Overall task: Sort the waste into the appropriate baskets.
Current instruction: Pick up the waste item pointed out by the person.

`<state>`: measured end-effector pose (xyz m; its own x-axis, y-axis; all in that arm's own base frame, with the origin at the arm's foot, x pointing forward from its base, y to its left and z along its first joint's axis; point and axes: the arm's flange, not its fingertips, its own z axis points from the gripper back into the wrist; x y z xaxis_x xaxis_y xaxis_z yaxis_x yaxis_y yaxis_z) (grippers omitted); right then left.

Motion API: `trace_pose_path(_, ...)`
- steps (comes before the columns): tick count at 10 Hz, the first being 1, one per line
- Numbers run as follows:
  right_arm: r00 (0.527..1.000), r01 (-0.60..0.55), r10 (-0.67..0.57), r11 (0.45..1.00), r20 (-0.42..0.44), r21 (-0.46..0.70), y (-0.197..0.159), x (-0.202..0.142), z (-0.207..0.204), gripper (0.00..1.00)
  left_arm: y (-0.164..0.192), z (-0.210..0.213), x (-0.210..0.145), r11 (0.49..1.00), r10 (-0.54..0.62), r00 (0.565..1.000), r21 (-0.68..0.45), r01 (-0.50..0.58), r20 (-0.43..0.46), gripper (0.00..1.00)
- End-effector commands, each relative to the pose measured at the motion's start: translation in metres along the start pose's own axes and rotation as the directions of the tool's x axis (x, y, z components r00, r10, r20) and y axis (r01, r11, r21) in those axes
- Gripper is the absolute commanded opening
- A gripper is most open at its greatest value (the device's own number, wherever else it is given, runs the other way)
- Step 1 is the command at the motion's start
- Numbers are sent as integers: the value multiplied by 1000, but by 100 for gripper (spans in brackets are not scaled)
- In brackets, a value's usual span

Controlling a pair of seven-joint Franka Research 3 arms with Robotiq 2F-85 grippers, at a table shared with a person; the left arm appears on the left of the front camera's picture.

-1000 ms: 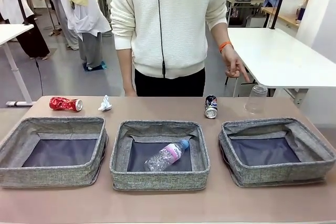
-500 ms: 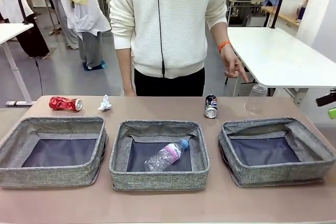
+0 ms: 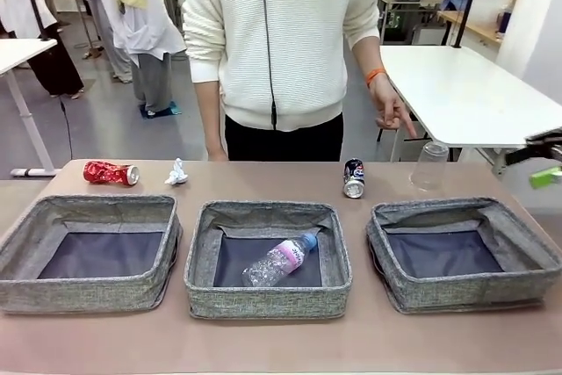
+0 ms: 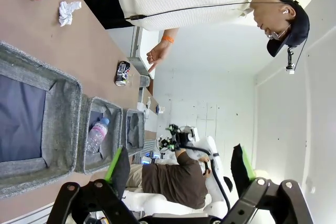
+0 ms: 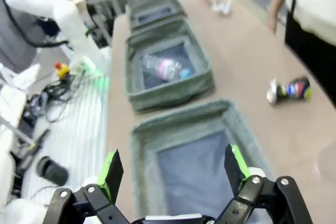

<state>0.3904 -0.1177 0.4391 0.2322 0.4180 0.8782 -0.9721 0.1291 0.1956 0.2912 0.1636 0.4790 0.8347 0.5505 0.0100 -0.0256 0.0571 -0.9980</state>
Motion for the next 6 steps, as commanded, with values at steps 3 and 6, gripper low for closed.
trace_pose_path(3,972,-157,179,976,149,-153,-144,-37,20,100,-4,3,-2,1000,9,1000,9,-9,-13,100)
trace_pose_path(6,978,-126,147,982,146,-143,-149,-45,11,100,-4,3,-2,1000,9,1000,9,-9,-13,100)
